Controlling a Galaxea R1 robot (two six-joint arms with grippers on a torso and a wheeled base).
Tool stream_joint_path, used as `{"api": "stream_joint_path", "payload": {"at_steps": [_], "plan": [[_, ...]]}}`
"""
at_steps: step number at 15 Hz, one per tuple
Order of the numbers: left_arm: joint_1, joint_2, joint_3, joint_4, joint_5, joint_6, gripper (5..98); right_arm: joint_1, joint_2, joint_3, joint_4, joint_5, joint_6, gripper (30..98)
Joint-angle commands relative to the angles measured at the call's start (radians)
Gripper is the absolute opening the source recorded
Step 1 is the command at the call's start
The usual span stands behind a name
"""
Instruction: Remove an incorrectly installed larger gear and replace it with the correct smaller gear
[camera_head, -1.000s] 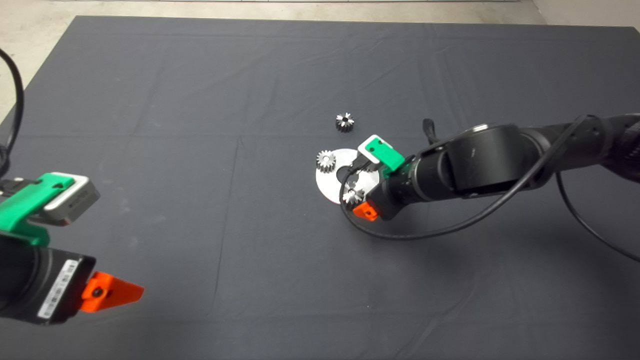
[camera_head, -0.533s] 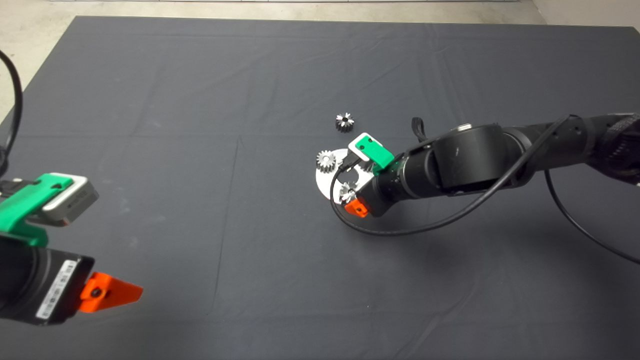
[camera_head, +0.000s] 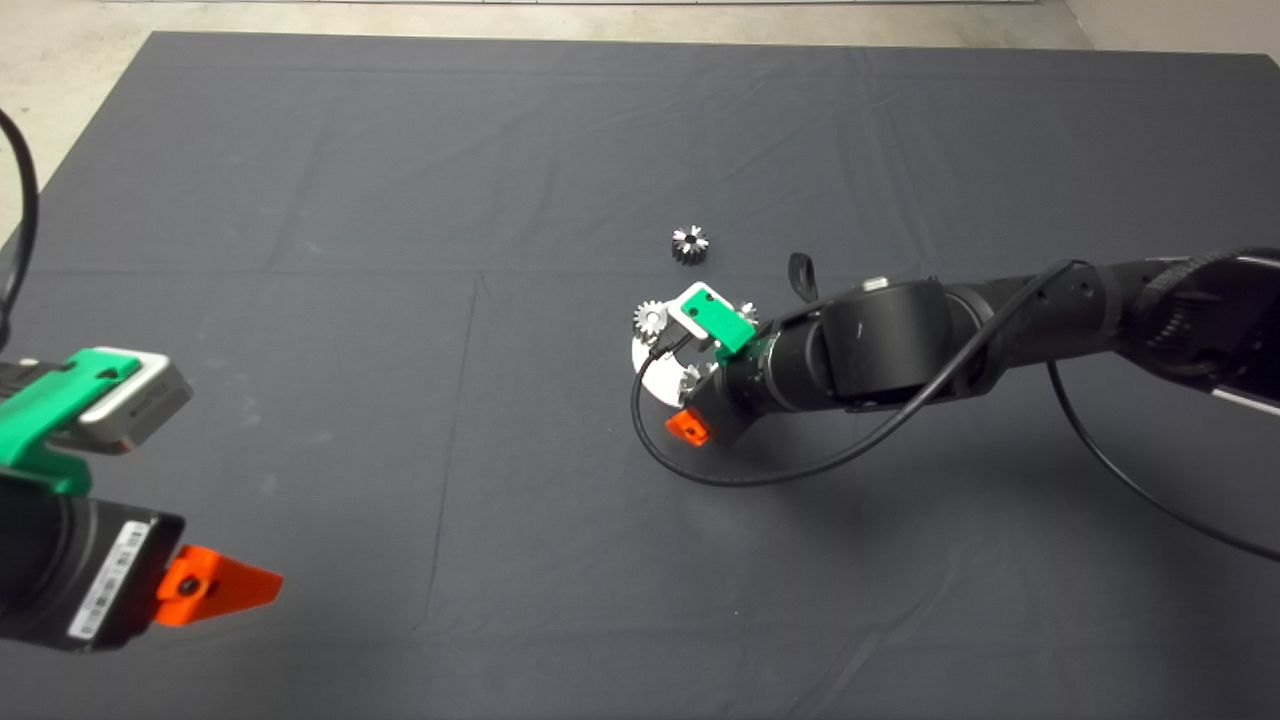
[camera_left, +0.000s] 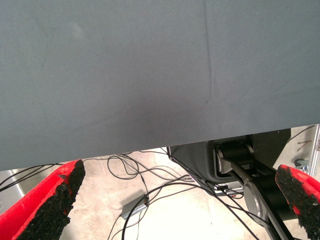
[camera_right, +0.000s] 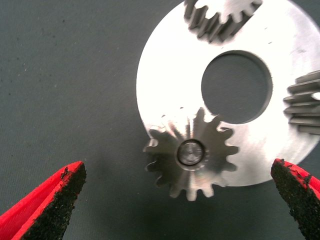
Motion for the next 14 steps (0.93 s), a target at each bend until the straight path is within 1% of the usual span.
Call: {"api": "stream_joint_path", "payload": {"at_steps": [1,4,5,8,9,11,12,14], "plan": [[-0.004,0.001,0.015,-0.015,0.005,0.000,97.8,0.004,0.001,-0.017,-0.040,-0.001,-0.007,98.0],[-0.004,0.001,0.016,-0.015,0.005,0.000,97.8,0.001,0.015,-0.028,-0.041,0.001,-0.007,97.7],[-0.005,0.001,0.016,-0.015,0.005,0.000,97.8,-0.001,0.016,-0.030,-0.041,0.001,-0.005,96.1],[-0.004,0.001,0.016,-0.015,0.005,0.000,97.8,-0.016,0.021,-0.053,-0.043,0.001,-0.008,95.2],[-0.004,0.001,0.016,-0.015,0.005,0.000,97.8,-0.019,0.021,-0.053,-0.047,0.001,-0.007,92.2],[-0.004,-0.001,0.016,-0.015,0.005,0.000,97.8,-0.020,0.022,-0.053,-0.053,0.001,-0.005,90.8],[-0.004,-0.001,0.016,-0.015,0.005,0.000,97.8,-0.020,0.022,-0.054,-0.053,0.001,-0.004,87.5],[-0.004,-0.001,0.017,-0.015,0.005,0.000,97.8,-0.020,0.021,-0.054,-0.055,0.002,-0.002,86.3]]}}
